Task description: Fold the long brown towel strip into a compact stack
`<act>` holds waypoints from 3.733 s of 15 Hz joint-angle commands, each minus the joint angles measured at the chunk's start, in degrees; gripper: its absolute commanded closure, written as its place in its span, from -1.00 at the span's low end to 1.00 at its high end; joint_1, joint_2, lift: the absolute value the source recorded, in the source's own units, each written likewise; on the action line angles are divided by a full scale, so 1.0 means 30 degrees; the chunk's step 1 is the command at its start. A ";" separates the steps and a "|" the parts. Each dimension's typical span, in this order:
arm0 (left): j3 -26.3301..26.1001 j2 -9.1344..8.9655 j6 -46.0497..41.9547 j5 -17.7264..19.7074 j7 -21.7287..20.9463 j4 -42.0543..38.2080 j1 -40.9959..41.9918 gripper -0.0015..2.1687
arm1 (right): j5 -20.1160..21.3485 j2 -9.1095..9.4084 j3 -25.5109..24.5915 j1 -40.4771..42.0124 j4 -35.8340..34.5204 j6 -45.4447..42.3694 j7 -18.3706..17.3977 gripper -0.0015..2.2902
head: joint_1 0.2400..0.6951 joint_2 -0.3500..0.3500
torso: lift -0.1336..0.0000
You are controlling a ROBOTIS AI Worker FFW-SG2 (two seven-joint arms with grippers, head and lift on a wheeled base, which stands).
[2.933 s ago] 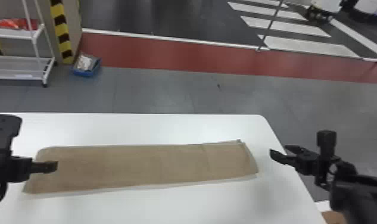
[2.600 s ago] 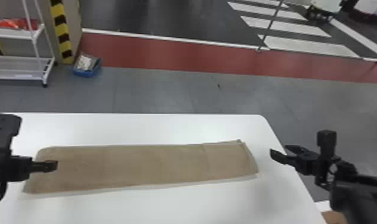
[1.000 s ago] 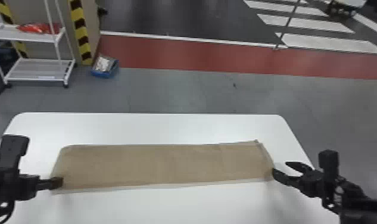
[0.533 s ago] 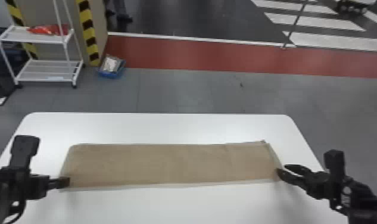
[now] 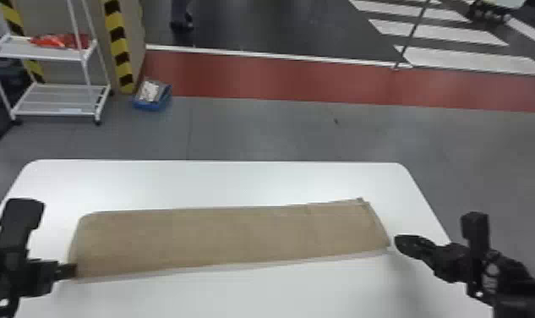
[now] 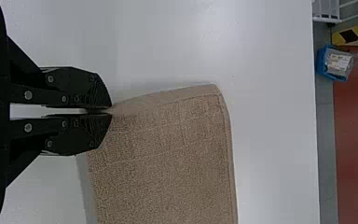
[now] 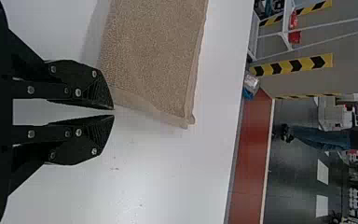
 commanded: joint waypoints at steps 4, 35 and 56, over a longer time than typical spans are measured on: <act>0.0141 0.0030 0.1167 -0.0247 -0.0111 -0.1194 0.0678 0.00 | -0.0375 0.0057 -0.1676 0.1469 -0.2065 0.1431 0.1082 -0.15 | 1.00 -0.59 | 1.00; 0.0200 0.0118 0.0113 -0.0452 -0.0375 -0.1282 0.0854 0.00 | -0.0229 0.1815 -0.1734 0.2728 -0.4526 0.2603 0.0584 0.27 | 1.00 -0.42 | 1.00; 0.0141 -0.0146 0.1109 -0.0892 -0.0375 -0.3392 0.1616 0.00 | -0.3686 0.2372 -0.4019 0.4135 -0.7075 0.2955 0.1316 -0.91 | 1.00 -0.66 | 1.00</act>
